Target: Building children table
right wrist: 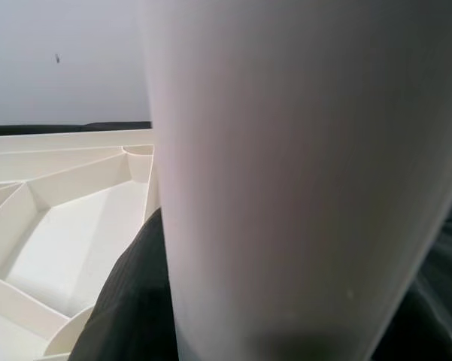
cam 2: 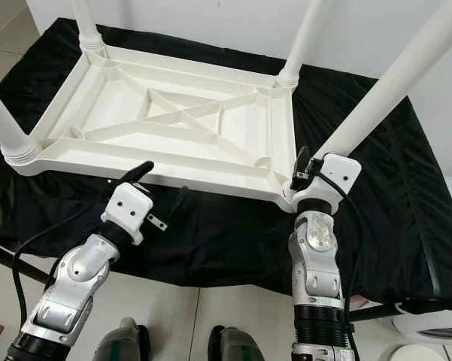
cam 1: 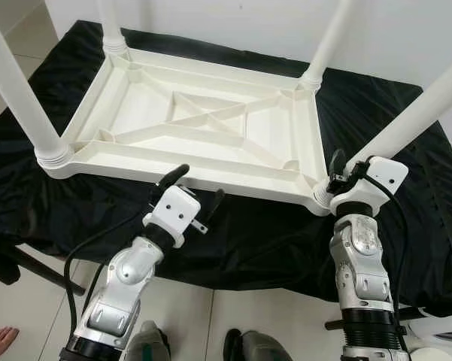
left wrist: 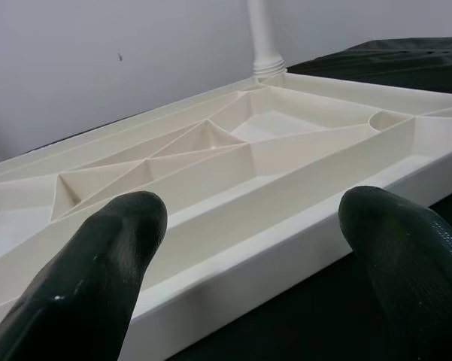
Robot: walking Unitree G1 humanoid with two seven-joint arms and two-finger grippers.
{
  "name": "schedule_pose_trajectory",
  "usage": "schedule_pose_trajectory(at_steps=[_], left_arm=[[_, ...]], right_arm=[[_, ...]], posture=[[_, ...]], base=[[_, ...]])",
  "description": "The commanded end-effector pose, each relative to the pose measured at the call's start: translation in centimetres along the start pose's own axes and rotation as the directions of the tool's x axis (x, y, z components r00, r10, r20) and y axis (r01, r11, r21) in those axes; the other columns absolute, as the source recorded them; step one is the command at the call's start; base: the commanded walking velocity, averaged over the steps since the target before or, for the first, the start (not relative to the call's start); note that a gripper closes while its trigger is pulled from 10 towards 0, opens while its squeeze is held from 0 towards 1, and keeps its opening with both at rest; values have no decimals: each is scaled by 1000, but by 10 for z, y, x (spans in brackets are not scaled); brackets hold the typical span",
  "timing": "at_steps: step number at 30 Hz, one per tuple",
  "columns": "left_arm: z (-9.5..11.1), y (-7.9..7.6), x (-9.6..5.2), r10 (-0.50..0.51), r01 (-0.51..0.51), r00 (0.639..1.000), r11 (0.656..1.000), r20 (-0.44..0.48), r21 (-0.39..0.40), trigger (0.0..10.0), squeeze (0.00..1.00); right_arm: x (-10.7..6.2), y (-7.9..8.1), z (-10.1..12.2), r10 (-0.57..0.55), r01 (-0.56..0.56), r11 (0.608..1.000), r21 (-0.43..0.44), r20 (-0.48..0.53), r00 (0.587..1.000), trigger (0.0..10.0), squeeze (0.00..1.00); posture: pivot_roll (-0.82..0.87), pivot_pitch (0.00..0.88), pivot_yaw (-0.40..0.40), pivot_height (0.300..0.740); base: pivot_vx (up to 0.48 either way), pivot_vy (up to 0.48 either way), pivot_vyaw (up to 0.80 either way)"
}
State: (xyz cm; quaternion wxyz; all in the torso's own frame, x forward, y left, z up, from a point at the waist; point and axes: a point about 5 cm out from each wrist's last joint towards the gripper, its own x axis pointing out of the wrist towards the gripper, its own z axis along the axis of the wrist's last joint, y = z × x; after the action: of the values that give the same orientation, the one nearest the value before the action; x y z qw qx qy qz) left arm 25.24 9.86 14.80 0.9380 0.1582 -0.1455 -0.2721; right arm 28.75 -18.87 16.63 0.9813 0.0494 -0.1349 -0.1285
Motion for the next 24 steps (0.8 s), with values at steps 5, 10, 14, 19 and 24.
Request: schedule_pose_trajectory(at_steps=[5, 10, 14, 19, 24], left_arm=[[-3, -1, 2, -15, 15, 1000, 1000, -14, -13, 10000, 0], [-2, 2, 7, -14, 14, 1000, 1000, -9, -8, 10000, 0], [0, 5, 18, -30, 30, 999, 1000, 9, 0, 10000, 0], [0, 3, 27, -72, 72, 997, 997, 13, -5, 10000, 0], [4, -12, 39, -178, 178, 984, 984, 25, -20, 10000, 0]], right_arm=[[6, -11, 3, -20, 20, 999, 27, 2, 1000, 10000, 0], [13, -16, 12, -33, 30, 998, 61, 47, 998, 10000, 0], [23, -28, 18, -87, 81, 992, 96, 68, 994, 10000, 0], [27, -34, 19, -107, 102, 992, 68, 78, 991, 10000, 0], [28, -41, 18, -132, 128, 990, 56, 70, 989, 10000, 0]], posture=[[39, 105, -79, 740], [40, 99, -76, 740], [42, 96, -78, 740], [41, 93, -79, 740], [37, 89, -78, 740]], base=[[0, 0, 0], [0, 0, 0], [0, 0, 0], [0, 0, 0], [0, 0, 0]])
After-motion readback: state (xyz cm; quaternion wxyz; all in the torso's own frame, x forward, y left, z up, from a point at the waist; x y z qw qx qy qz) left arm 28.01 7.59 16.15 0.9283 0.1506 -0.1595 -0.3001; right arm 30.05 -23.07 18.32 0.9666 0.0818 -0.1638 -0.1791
